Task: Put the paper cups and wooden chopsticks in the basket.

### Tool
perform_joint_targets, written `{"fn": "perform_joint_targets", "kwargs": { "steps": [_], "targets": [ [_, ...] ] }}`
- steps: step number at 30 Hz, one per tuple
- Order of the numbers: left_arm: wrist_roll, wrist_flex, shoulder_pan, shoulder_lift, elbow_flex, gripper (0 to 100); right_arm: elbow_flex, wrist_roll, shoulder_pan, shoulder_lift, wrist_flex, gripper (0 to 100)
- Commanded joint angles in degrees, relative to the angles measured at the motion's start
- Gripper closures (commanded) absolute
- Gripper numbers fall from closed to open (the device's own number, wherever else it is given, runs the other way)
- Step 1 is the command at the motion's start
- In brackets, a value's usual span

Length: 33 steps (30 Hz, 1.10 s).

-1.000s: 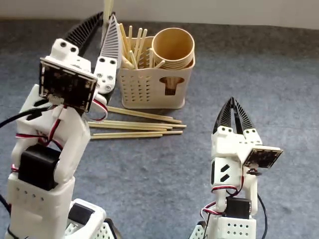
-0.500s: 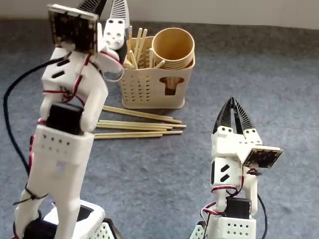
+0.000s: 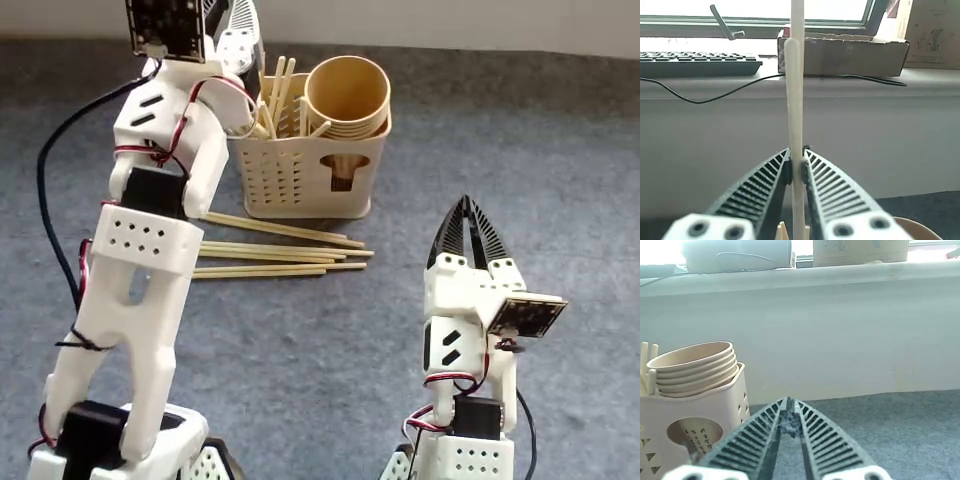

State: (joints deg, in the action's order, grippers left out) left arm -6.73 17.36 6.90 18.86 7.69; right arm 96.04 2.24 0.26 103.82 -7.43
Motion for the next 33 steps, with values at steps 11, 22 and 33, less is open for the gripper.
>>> {"fn": "perform_joint_targets", "kwargs": {
  "steps": [11, 22, 33],
  "targets": [
    [-0.6, 3.2, -0.9, -1.9, 1.5, 88, 8.7, -0.7, -0.5, -0.4, -0.2, 99.3],
    [-0.3, 21.1, -1.1, -1.6, -8.0, 88, 8.7, -0.7, -0.5, -0.4, -0.2, 99.3],
    [-0.2, 37.5, -1.1, 10.9, -8.0, 88, 8.7, -0.7, -0.4, -0.4, -0.2, 99.3]
  ]
}}
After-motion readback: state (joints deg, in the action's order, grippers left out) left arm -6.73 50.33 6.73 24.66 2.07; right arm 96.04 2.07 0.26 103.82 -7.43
